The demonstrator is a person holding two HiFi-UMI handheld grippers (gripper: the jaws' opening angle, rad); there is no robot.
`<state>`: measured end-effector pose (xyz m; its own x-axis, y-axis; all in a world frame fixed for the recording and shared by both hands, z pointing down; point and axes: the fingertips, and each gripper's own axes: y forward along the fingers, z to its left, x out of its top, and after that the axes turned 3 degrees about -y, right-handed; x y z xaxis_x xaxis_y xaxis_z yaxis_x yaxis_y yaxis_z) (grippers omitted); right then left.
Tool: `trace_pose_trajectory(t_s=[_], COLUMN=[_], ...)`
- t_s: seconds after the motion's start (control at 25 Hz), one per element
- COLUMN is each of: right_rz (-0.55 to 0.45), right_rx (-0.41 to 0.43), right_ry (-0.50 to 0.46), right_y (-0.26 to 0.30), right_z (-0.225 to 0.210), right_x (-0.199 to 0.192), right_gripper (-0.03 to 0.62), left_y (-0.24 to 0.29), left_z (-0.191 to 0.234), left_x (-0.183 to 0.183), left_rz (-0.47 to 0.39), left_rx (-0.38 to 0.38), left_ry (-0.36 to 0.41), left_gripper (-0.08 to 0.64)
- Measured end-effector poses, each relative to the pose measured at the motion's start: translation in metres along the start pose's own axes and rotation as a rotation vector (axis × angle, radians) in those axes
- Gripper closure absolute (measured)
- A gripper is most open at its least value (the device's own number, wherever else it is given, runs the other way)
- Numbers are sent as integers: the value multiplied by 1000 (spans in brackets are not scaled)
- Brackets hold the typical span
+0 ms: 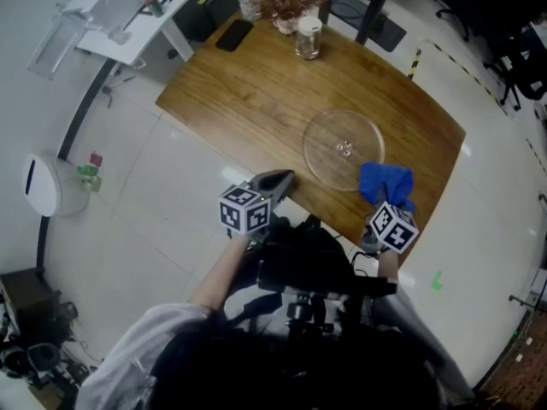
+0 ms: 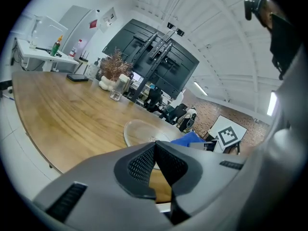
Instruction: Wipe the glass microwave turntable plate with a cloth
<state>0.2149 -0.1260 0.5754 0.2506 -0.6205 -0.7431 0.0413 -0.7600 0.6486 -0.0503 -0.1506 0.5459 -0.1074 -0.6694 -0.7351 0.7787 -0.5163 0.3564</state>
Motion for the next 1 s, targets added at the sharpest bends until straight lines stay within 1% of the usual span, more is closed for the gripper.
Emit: trace_pose_trajectory(t_s=[0.16,0.36,0.4,0.48,0.6,0.72,0.84,1.0], right_rz=[-20,-75,-76,-62,-14,12,22,0], right_rx=[5,16,23,34,56,78,83,86], right_ry=[7,37,28,-24,-96,-102,-117,-128], right_y=[-16,-47,-53,-64,-83,-98,-103,-112], right_z=[15,35,41,53,64,67,65,56], right_x=[-21,-28,-31,-43,-70,-86,-88,-80], right_gripper=[514,514,514,514,514,514,514,514], left_y=[-1,-5,-5,-5,-3,0,2,-1], left_z=[-5,-11,-10,-9,-15,-21,-23,-26], left_x=[-8,-29,-33,-38,-46,-51,-52,-53], left_rz=[25,75,79,80,88,93,81,60], left_rx=[-34,-74,-76,-80,-98,-114,-113,-87], left_ry=[10,18,15,2,-16,-19,-30,-38], left_gripper=[560,560,560,560,560,561,560,560])
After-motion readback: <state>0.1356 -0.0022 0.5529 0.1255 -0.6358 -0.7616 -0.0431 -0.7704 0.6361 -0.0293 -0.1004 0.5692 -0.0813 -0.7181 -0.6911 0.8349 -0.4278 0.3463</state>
